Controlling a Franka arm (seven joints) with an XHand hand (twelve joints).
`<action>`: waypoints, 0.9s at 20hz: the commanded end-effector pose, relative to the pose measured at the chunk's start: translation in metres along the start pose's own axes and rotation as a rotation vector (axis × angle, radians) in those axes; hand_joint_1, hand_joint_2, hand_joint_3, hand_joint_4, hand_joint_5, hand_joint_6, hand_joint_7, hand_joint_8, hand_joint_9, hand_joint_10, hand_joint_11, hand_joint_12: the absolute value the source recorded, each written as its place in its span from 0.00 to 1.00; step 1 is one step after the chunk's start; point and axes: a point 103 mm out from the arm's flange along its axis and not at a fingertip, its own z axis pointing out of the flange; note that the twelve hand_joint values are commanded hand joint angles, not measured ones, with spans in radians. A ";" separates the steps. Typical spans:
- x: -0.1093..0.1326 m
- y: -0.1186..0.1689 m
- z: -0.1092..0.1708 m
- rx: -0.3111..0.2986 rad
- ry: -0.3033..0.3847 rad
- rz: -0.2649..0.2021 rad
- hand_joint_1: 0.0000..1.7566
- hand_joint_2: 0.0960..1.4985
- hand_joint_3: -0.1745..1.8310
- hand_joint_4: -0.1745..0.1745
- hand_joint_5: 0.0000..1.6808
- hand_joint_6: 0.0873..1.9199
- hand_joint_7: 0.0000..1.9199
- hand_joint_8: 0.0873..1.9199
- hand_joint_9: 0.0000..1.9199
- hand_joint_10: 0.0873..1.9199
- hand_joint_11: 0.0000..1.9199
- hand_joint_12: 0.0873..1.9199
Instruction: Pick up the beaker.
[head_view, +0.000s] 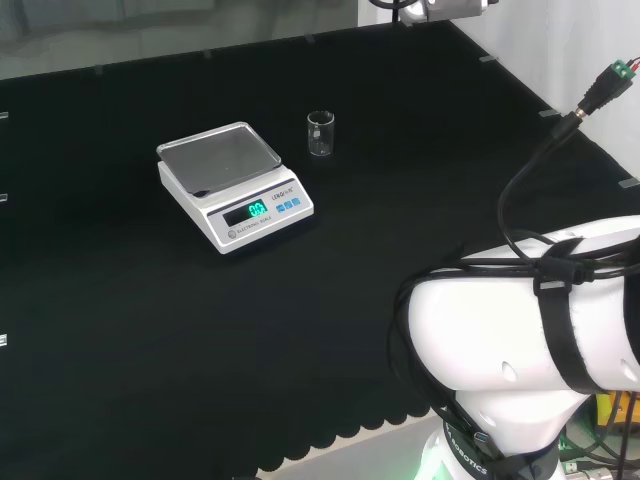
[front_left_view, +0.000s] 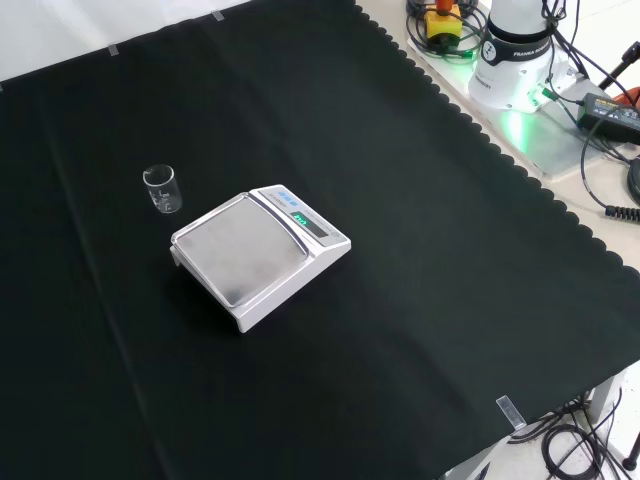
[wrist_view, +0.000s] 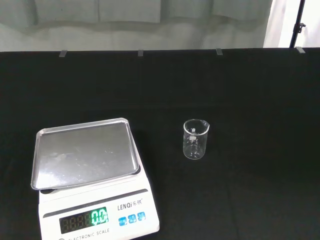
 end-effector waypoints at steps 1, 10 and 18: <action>0.000 0.002 0.001 -0.007 -0.008 0.001 0.11 0.51 0.35 0.36 0.00 0.00 0.00 0.07 0.00 0.21 0.00 0.65; 0.002 0.031 0.012 0.016 -0.006 -0.016 0.11 0.55 0.29 0.37 0.00 0.00 0.00 0.07 0.00 0.20 0.00 0.67; -0.005 0.103 0.036 0.058 -0.014 -0.038 0.11 0.55 0.29 0.36 0.00 0.00 0.00 0.06 0.00 0.20 0.00 0.67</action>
